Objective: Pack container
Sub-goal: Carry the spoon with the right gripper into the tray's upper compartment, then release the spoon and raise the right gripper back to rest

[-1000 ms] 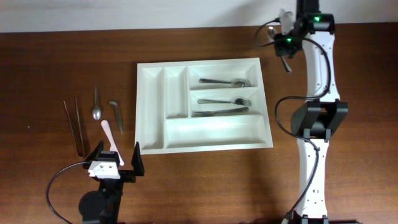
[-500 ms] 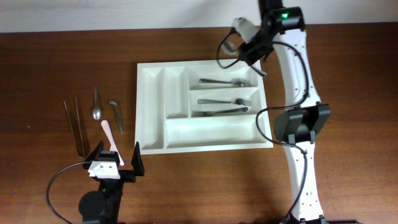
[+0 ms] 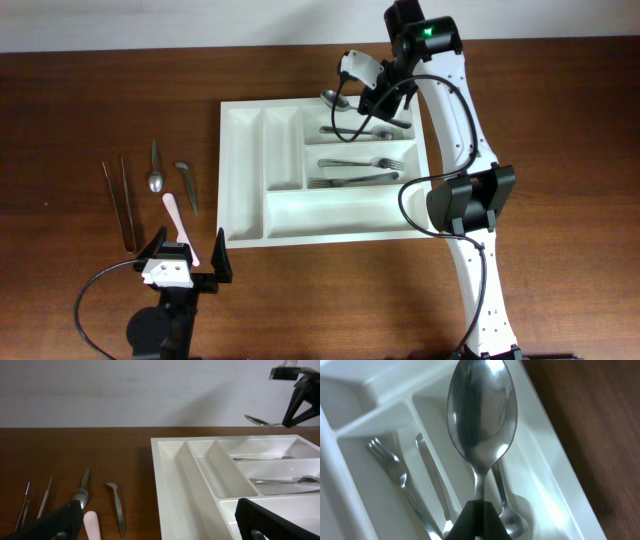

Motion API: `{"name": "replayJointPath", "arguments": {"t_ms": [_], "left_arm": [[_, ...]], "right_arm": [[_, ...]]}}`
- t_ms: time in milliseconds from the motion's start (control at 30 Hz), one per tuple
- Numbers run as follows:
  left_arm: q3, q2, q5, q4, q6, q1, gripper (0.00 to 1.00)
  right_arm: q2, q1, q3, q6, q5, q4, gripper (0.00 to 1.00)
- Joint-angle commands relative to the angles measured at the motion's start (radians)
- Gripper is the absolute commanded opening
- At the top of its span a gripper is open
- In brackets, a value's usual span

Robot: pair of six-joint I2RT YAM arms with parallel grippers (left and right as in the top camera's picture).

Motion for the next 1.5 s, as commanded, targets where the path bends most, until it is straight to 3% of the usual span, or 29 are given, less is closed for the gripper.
{"name": "replayJointPath", "arguments": {"t_ms": [0,200,433,467,533,567,600,733,867,1000,1033,1167,1267,1467], "left_arm": [[-0.008,-0.008,-0.007,0.003,-0.003,-0.004,0.99],[-0.008,-0.008,-0.007,0.002,-0.003,-0.004,0.99],[-0.008,-0.008,-0.007,0.002,-0.003,-0.004,0.99],[-0.008,-0.008,-0.007,0.003,-0.003,-0.004,0.99],[-0.008,-0.008,-0.007,0.002,-0.003,-0.004,0.99],[-0.008,-0.008,-0.007,0.002,-0.003,-0.004,0.99],[-0.008,-0.008,-0.007,0.002,-0.003,-0.004,0.99],[-0.008,-0.008,-0.007,0.002,-0.003,-0.004,0.99],[-0.008,-0.008,-0.007,0.003,-0.003,-0.004,0.99],[-0.008,-0.008,-0.007,0.003,-0.003,-0.004,0.99],[-0.008,-0.008,-0.007,0.002,-0.003,-0.004,0.99],[-0.008,-0.008,-0.007,0.002,-0.003,-0.004,0.99],[-0.008,-0.008,-0.007,0.003,-0.003,-0.004,0.99],[-0.008,-0.008,-0.007,0.002,-0.003,-0.004,0.99]], "right_arm": [[-0.037,0.002,-0.058,-0.141,-0.034,-0.003,0.04],[-0.037,0.002,-0.195,-0.301,-0.051,0.046,0.04],[-0.037,0.001,-0.298,-0.303,-0.052,0.161,0.05],[-0.037,0.001,-0.3,-0.296,-0.052,0.167,0.12],[-0.037,0.001,-0.299,-0.29,-0.052,0.178,0.44],[-0.038,0.0,-0.297,-0.273,-0.052,0.185,0.56],[-0.038,-0.001,-0.29,-0.254,-0.052,0.19,0.61],[-0.048,-0.014,-0.203,-0.078,-0.051,0.202,0.73],[-0.058,-0.055,-0.043,0.244,-0.019,0.224,0.79],[-0.058,-0.136,0.141,0.585,0.093,0.211,0.92],[-0.058,-0.161,0.179,0.635,0.12,0.198,0.99],[-0.058,-0.259,0.245,0.735,0.211,0.153,0.99],[-0.058,-0.348,0.244,0.735,0.304,0.091,0.99],[-0.058,-0.434,0.242,0.748,0.309,0.062,0.99]]}}
